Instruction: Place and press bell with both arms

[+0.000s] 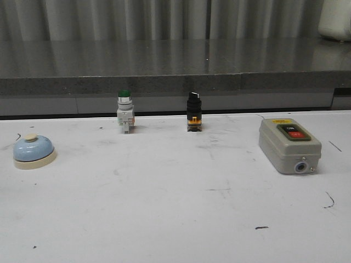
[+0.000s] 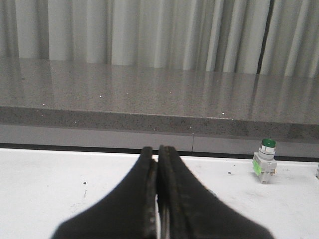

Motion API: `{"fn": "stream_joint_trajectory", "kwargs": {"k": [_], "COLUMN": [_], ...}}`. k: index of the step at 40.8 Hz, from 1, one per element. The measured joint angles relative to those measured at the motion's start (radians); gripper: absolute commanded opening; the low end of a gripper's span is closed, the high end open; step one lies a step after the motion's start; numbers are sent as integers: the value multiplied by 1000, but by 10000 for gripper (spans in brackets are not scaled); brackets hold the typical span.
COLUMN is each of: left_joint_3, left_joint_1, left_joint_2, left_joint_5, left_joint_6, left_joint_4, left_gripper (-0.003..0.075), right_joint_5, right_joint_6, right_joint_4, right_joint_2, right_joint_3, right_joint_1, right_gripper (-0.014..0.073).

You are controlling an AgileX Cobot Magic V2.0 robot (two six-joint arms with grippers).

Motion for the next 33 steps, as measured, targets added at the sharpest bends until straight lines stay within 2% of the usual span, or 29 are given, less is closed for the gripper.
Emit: {"fn": "stream_joint_trajectory", "kwargs": {"k": [33], "left_joint_3": [0], "left_joint_1": [0], "left_joint_2": [0], "left_joint_5": [-7], "left_joint_6": [0], "left_joint_4": [0], "left_gripper": [-20], "right_joint_5": [-20], "right_joint_6": [0], "right_joint_4": [11], "right_joint_2": [0], "right_joint_3": [0], "right_joint_1": [0], "right_gripper": [-68]}}
